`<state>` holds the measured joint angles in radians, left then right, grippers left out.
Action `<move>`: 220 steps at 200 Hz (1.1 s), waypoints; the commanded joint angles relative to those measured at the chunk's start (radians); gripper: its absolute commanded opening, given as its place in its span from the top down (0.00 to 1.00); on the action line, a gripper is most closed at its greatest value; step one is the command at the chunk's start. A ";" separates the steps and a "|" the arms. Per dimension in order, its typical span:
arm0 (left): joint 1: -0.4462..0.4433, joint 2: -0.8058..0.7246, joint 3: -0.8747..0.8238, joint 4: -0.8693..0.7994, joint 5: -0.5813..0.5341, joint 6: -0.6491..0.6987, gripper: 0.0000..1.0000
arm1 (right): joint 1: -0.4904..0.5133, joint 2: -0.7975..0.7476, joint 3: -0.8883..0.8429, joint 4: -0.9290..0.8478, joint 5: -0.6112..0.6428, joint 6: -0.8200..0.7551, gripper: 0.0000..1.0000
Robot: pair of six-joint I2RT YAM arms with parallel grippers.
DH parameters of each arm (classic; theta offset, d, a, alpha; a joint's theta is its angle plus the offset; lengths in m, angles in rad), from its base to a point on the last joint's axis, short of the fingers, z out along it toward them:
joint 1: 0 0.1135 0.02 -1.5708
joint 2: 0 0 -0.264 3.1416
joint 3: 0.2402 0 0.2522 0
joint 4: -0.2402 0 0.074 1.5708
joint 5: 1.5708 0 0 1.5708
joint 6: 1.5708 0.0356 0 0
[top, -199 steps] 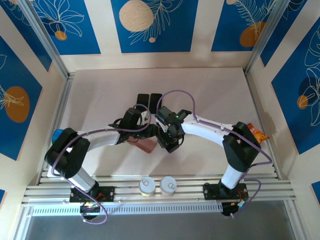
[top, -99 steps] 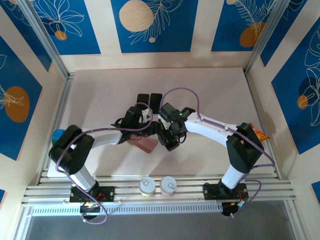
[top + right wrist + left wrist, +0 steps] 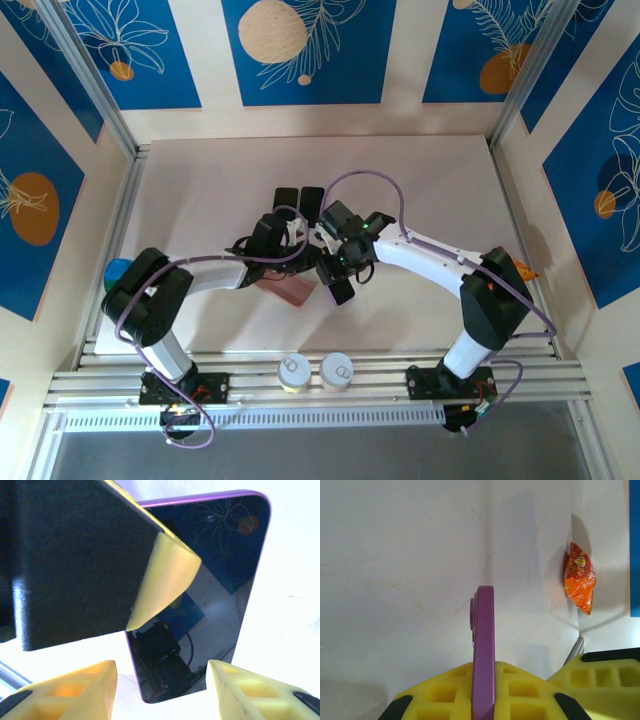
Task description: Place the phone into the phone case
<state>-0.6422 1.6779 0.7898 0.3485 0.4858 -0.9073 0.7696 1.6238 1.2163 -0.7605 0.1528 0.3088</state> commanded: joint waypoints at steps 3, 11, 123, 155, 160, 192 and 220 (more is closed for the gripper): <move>-0.008 -0.024 0.006 0.041 -0.009 -0.011 1.00 | -0.011 -0.045 -0.013 0.009 -0.019 0.024 0.44; -0.008 -0.033 0.004 0.049 -0.020 -0.017 1.00 | -0.021 -0.063 -0.034 0.022 -0.033 0.041 0.38; -0.049 -0.241 -0.094 0.208 -0.285 -0.097 1.00 | -0.362 -0.469 -0.584 0.576 -0.540 0.444 0.26; -0.068 -0.252 -0.124 0.308 -0.317 -0.139 1.00 | -0.372 -0.505 -0.691 0.794 -0.564 0.556 0.24; -0.069 -0.250 -0.125 0.322 -0.317 -0.144 1.00 | -0.373 -0.506 -0.708 0.839 -0.574 0.574 0.24; -0.084 -0.246 -0.117 0.361 -0.322 -0.168 1.00 | -0.374 -0.475 -0.745 0.967 -0.589 0.631 0.23; -0.098 -0.251 -0.115 0.375 -0.337 -0.174 1.00 | -0.374 -0.432 -0.772 1.093 -0.619 0.682 0.24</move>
<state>-0.7193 1.4548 0.6659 0.6170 0.1734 -1.0515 0.3992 1.1587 0.4736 0.1551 -0.4103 0.9138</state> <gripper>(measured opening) 0.094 0.768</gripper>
